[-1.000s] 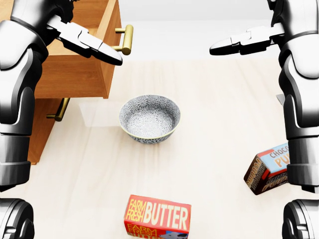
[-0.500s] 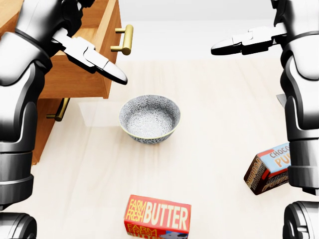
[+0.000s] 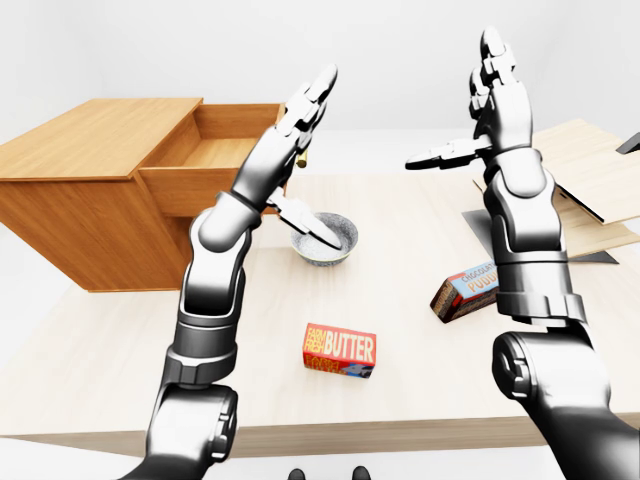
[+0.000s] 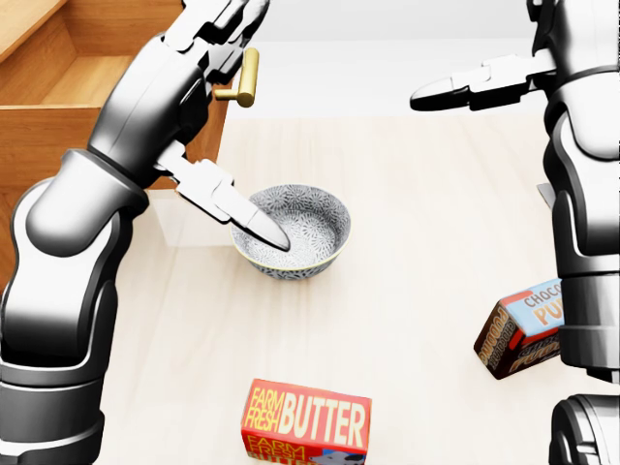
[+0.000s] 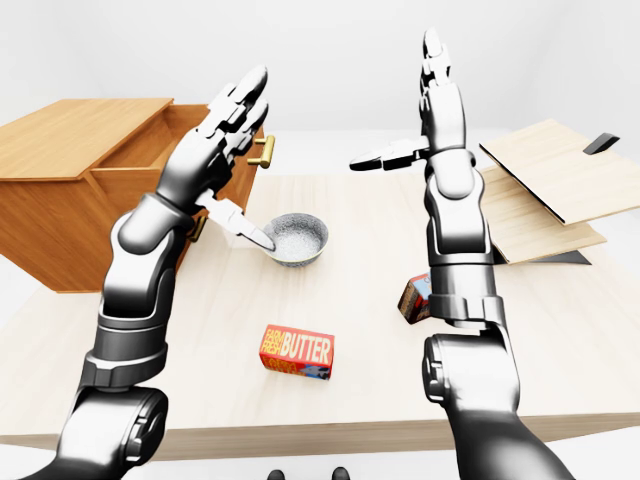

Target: Close the top drawer of the cabinet.

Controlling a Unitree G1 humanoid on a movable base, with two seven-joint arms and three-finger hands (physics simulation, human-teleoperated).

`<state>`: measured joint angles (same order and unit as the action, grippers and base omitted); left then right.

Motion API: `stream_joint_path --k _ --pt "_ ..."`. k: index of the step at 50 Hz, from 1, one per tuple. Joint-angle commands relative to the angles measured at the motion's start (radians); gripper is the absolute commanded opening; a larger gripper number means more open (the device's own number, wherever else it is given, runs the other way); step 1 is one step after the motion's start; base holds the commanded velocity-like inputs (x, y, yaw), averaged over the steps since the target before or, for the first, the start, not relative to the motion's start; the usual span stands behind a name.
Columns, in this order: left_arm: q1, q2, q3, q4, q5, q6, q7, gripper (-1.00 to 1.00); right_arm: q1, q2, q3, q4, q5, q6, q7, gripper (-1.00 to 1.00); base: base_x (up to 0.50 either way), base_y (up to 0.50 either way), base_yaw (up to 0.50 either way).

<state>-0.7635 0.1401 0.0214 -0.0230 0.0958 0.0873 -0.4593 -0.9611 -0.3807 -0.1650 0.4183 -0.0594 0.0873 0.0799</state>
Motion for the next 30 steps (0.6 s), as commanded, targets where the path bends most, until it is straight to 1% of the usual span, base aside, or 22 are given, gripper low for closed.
stream_joint_path --k 1,8,20,30 --pt "0.08 -0.03 -0.013 -0.015 0.035 0.0 -0.022 1.0 0.001 0.007 0.002 0.008 -0.004 0.0 -0.006 1.0 0.0 0.0 0.0" --pt "0.099 -0.039 -0.01 0.001 0.034 0.0 -0.02 1.0 0.001 0.006 0.003 0.012 -0.004 0.0 -0.006 1.0 0.0 0.0 0.0" --pt "0.144 -0.052 -0.023 0.05 0.043 0.0 -0.015 1.0 0.002 0.008 0.003 0.029 -0.004 0.0 -0.007 1.0 0.0 0.0 0.0" --pt "0.123 -0.056 -0.017 0.11 0.049 0.0 0.0 1.0 0.007 0.007 0.003 0.036 -0.008 0.0 -0.013 1.0 0.0 0.0 0.0"
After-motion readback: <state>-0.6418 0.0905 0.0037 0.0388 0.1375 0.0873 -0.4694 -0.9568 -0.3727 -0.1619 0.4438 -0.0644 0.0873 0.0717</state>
